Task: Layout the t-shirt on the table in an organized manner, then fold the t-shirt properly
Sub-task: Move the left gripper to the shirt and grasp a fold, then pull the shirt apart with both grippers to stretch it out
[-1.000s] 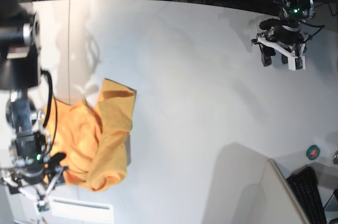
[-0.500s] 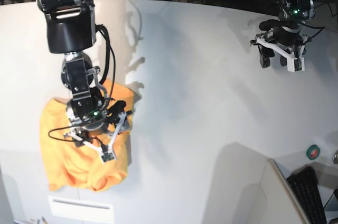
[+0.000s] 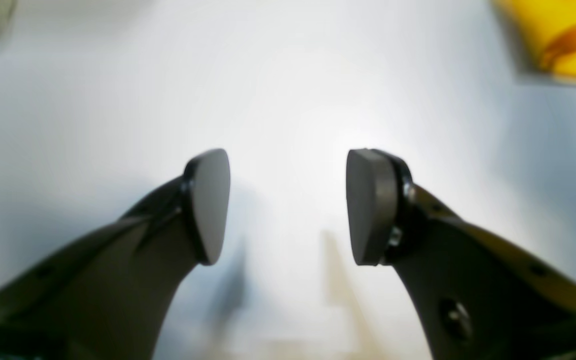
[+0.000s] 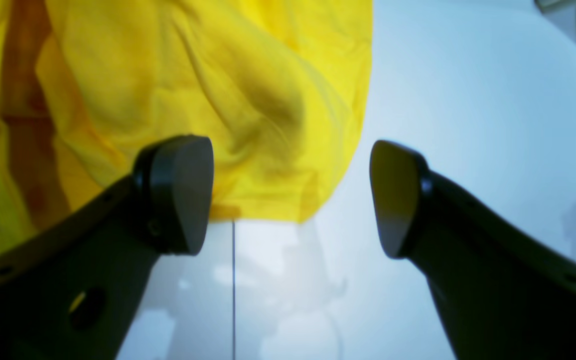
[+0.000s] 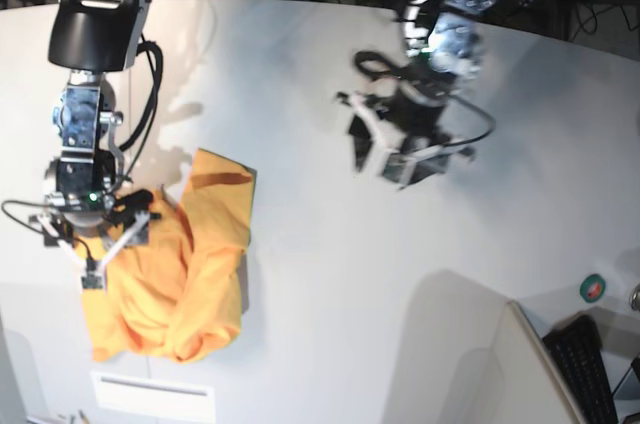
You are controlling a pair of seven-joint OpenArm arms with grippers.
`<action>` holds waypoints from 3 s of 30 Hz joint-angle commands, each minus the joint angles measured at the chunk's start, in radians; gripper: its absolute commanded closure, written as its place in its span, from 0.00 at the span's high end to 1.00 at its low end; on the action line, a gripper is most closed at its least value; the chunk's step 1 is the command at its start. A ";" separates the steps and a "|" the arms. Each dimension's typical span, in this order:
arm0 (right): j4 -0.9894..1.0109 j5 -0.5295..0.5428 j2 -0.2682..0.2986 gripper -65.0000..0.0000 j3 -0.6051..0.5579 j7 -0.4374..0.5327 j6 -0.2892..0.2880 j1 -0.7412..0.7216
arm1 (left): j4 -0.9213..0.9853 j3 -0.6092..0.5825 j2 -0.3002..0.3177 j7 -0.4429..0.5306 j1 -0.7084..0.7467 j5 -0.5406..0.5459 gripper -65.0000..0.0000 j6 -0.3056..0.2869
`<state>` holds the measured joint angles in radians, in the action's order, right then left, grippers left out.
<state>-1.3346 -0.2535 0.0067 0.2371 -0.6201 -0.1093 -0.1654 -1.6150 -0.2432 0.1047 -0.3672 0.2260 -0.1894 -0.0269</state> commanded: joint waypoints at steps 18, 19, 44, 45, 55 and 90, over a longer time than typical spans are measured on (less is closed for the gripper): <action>-0.019 -0.004 0.068 0.70 0.086 0.019 0.003 -0.004 | 0.609 -0.417 -0.231 0.147 -0.417 -0.213 0.54 0.006; -0.019 -0.004 0.068 0.70 0.086 0.019 0.003 -0.003 | 0.623 -0.417 -0.234 0.159 -0.426 -0.220 0.54 0.014; 0.194 0.000 0.054 0.70 0.087 0.187 0.004 -0.024 | 0.884 -0.417 -0.256 0.179 -0.572 0.031 0.00 0.045; 0.200 0.013 0.040 0.70 0.094 0.196 0.004 -0.026 | 0.870 -0.417 -0.241 0.179 -0.558 0.029 0.00 0.045; 0.338 0.530 0.129 0.70 0.149 0.216 0.001 -0.046 | 0.605 -0.379 -0.116 0.173 -0.403 0.031 0.00 0.045; 0.332 0.724 0.121 0.00 0.176 0.045 -0.152 -0.016 | 0.491 -0.281 -0.086 0.173 -0.337 0.034 0.00 0.045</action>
<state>-0.9817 0.4572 0.1150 0.4114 -0.5823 -0.2478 -0.1623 -1.0988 -0.5274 0.0204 -0.2218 -0.0929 -0.1505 0.0063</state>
